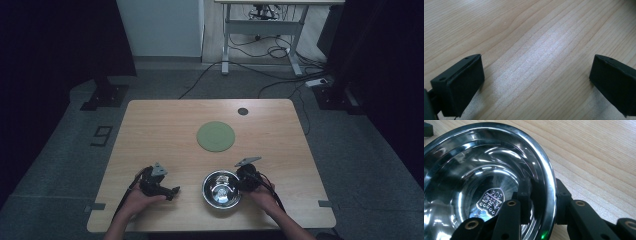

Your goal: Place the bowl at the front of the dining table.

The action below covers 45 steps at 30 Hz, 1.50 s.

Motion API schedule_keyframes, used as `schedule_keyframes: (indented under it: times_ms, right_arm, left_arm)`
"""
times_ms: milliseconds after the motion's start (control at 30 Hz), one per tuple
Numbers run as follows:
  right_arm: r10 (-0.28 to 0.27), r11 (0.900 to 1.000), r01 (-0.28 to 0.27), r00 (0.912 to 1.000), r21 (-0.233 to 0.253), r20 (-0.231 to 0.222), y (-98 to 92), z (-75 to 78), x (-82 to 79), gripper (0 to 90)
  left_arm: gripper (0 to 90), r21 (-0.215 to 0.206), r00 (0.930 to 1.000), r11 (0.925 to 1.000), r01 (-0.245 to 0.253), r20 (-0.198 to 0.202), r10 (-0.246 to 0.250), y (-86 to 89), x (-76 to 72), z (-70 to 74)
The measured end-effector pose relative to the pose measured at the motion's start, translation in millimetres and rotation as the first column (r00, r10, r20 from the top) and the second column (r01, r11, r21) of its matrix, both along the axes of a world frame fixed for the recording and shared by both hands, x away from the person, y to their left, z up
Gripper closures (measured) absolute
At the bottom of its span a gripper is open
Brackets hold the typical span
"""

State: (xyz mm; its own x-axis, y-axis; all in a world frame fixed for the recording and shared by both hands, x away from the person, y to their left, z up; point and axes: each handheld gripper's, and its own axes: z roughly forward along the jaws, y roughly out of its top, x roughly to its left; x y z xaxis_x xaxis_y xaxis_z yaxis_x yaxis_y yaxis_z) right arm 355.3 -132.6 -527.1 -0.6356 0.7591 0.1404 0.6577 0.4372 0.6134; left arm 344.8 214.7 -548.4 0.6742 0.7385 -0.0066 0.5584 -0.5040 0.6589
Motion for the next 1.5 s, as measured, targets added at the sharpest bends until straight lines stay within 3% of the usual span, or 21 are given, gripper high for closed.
schedule_keyframes:
  times_ms: [233,900,1033,1167,1500]
  right_arm:
    - [-0.008,0.999,0.008,1.0000,0.037,0.006,-2.1,2.5,0.0,76.3]
    - [0.000,1.000,-0.001,0.9995,0.029,0.032,-0.3,0.9,-1.8,75.0]
    - [0.012,1.000,-0.012,0.9990,0.000,0.043,1.0,-0.8,-2.4,72.5]
    - [0.015,1.000,-0.015,0.9992,0.004,0.037,2.0,-1.3,-3.0,72.9]
    - [-0.004,0.993,-0.003,0.9984,0.121,0.056,-0.1,12.2,-6.4,81.5]
  left_arm:
    - [0.0,0.001,1.0000,1.0000,0.000,0.000,0.000,-0.5,0.0,0.0]
    - [0.0,0.001,1.0000,1.0000,0.002,0.000,-0.002,-1.9,-0.2,0.0]
    - [0.0,0.001,1.0000,1.0000,0.004,-0.001,-0.004,-2.2,-0.2,0.1]
    - [0.0,0.001,1.0000,1.0000,0.004,-0.001,-0.004,-2.4,-0.2,0.1]
    - [0.0,0.001,1.0000,1.0000,0.005,0.000,-0.005,-2.8,-0.2,0.0]
